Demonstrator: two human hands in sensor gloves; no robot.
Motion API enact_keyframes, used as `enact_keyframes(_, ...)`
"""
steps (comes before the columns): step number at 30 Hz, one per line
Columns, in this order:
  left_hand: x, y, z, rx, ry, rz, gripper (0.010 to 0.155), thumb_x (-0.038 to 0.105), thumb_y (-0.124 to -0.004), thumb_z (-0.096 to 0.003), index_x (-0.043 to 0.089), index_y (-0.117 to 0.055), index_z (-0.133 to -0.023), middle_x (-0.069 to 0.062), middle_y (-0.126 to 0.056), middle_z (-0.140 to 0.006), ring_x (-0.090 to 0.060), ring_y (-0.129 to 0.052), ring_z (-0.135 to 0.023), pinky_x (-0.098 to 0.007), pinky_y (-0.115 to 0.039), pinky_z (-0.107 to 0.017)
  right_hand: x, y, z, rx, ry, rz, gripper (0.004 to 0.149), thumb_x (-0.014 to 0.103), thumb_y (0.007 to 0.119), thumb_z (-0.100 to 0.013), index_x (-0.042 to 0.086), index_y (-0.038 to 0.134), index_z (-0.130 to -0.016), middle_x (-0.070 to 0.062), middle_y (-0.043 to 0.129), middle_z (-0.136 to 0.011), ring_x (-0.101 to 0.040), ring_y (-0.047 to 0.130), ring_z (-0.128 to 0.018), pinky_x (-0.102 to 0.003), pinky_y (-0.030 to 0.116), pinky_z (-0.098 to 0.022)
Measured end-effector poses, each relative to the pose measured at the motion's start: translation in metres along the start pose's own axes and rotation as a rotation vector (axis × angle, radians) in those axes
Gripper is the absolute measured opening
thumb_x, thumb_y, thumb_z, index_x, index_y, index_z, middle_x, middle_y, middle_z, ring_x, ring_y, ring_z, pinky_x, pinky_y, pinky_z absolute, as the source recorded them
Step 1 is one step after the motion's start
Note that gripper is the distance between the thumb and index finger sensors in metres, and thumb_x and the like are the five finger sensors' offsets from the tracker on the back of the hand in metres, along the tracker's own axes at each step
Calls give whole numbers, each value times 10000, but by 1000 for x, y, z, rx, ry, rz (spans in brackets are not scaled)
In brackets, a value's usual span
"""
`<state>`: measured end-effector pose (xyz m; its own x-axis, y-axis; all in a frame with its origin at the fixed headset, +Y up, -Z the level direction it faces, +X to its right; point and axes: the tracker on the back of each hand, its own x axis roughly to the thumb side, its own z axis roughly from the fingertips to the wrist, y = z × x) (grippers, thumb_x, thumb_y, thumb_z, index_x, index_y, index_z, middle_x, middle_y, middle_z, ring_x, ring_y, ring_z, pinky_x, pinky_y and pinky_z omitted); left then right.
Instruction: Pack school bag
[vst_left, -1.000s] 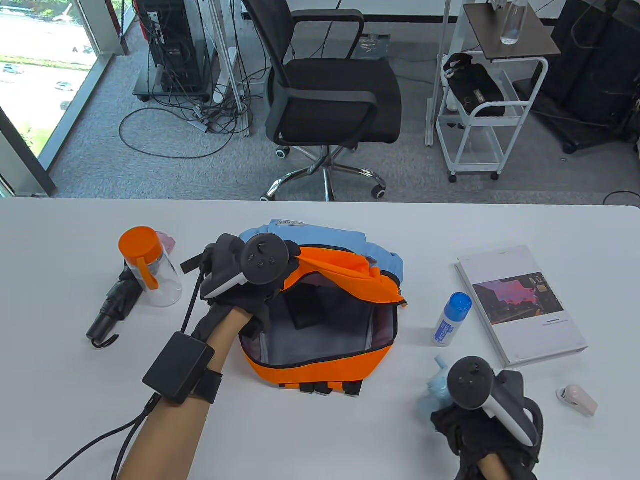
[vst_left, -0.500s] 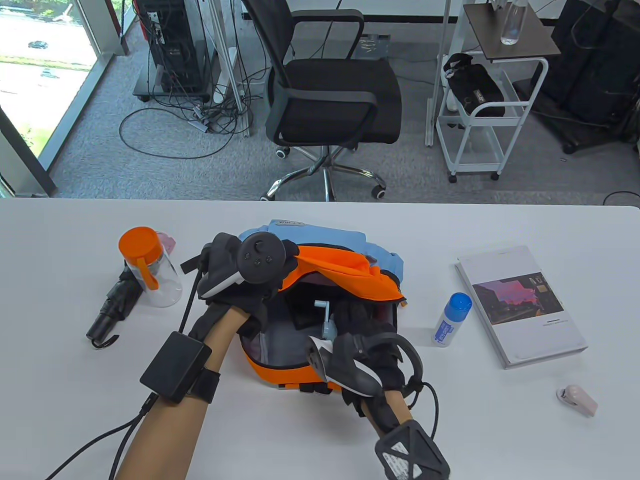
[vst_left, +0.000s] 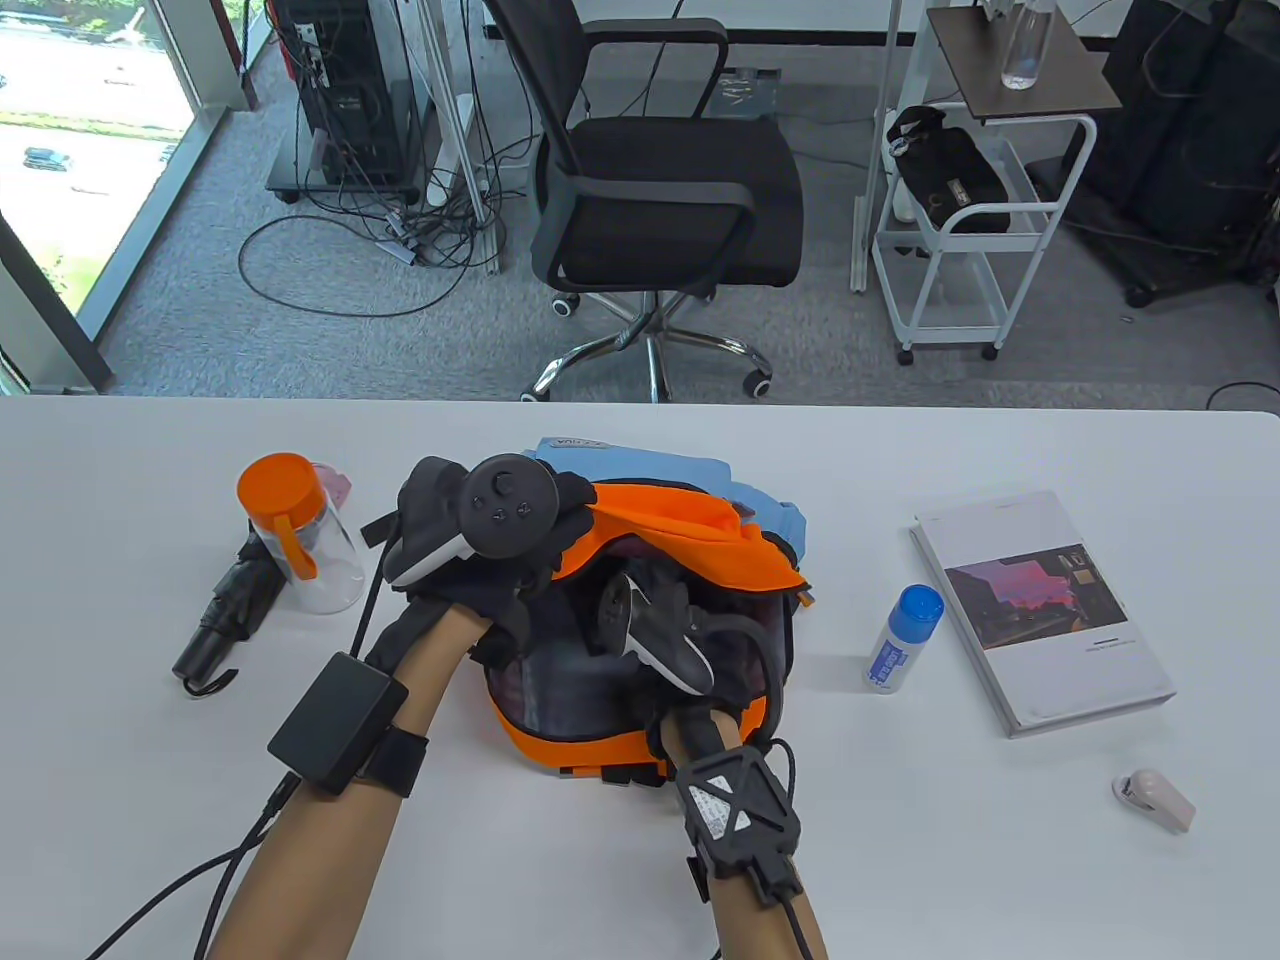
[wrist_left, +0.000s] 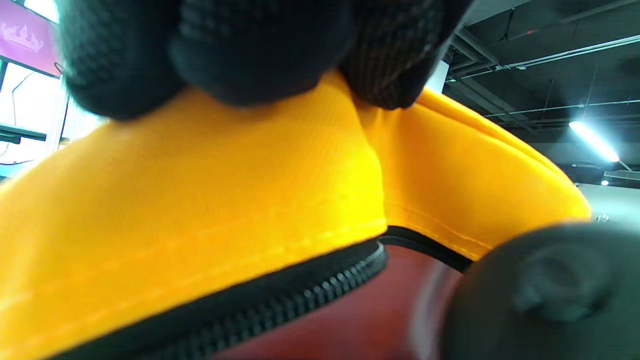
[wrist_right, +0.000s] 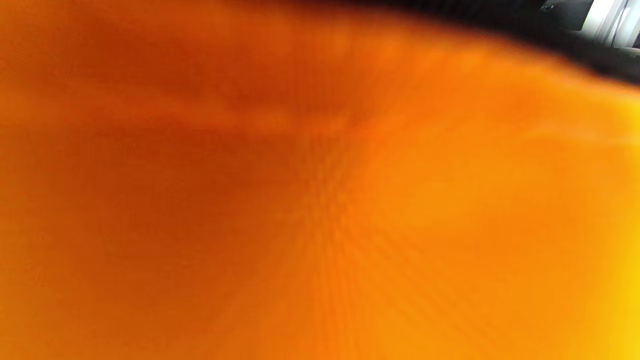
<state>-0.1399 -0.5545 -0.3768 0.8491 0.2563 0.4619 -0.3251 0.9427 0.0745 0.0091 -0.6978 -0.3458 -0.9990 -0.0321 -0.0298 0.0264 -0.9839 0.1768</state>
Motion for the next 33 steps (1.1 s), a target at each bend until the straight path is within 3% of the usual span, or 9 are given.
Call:
enact_keyframes(7, 3, -4, 5, -4, 10, -19, 433, 338, -827, -466, 133, -973, -819, -124, -993, -668, -52, -957, -244, -330, -949, -294, -32, -58, 96, -4, -175, -56, 733, 310, 817, -428, 31, 521, -1038, -323, 587, -1045, -508, 812, -845, -532, 773, -610)
enact_keyframes(12, 3, -5, 10, -10, 17, -18, 433, 337, -827, -466, 135, -972, -821, -123, -992, -674, -57, -961, -251, -336, -948, -302, -126, -104, 144, -64, -34, -113, 600, 320, 807, -453, 75, 684, -987, -273, 765, -977, -472, 916, -757, -532, 810, -557)
enact_keyframes(16, 4, -6, 10, -14, 21, -23, 433, 338, -826, -466, 138, -972, -821, -122, -993, -674, -56, -961, -251, -335, -949, -302, -225, -101, 121, -48, 269, -170, 552, 316, 790, -476, 83, 718, -971, -266, 790, -960, -468, 919, -743, -541, 804, -547)
enact_keyframes(19, 6, -8, 9, -12, 30, -19, 433, 338, -827, -465, 137, -972, -820, -123, -993, -673, -56, -960, -249, -335, -948, -301, -278, -54, 76, 28, 430, -155, 572, 313, 792, -460, 83, 706, -976, -274, 767, -975, -502, 885, -764, -565, 783, -550)
enact_keyframes(22, 8, -11, 9, -24, 27, -38, 432, 337, -826, -465, 136, -973, -819, -123, -992, -673, -56, -960, -249, -334, -948, -301, -290, -15, 48, 123, 424, -136, 777, 397, 767, -451, 111, 420, -1085, -274, 513, -1107, -595, 642, -920, -637, 654, -638)
enact_keyframes(26, 7, -11, 7, -26, 31, -32, 434, 338, -827, -466, 135, -972, -820, -123, -993, -671, -54, -958, -247, -334, -948, -299, -297, 28, 17, 58, 455, -126, 853, 465, 775, -416, 79, 401, -1079, -298, 473, -1114, -608, 578, -948, -671, 608, -658)
enact_keyframes(29, 5, -11, 6, -30, 27, -19, 433, 339, -827, -465, 137, -971, -821, -124, -992, -672, -54, -956, -247, -334, -946, -300, -296, 45, 2, 169, 463, -137, 896, 459, 795, -416, 66, 346, -1084, -332, 337, -1123, -639, 469, -957, -705, 543, -674)
enact_keyframes(32, 3, -12, 6, -30, 24, -13, 432, 337, -827, -465, 135, -973, -819, -123, -993, -670, -53, -954, -246, -333, -946, -298, -286, 47, -6, 138, 442, 160, 789, 285, 790, -451, 58, 356, -1069, -308, 428, -1112, -592, 615, -942, -658, 623, -677)
enact_keyframes(33, 3, -12, 6, -32, 23, -12, 432, 335, -827, -465, 134, -972, -819, -124, -992, -671, -55, -953, -246, -336, -945, -299, -283, 48, -7, 134, 372, 259, 773, 298, 784, -441, 63, 389, -1062, -317, 520, -1088, -571, 724, -905, -622, 712, -649)
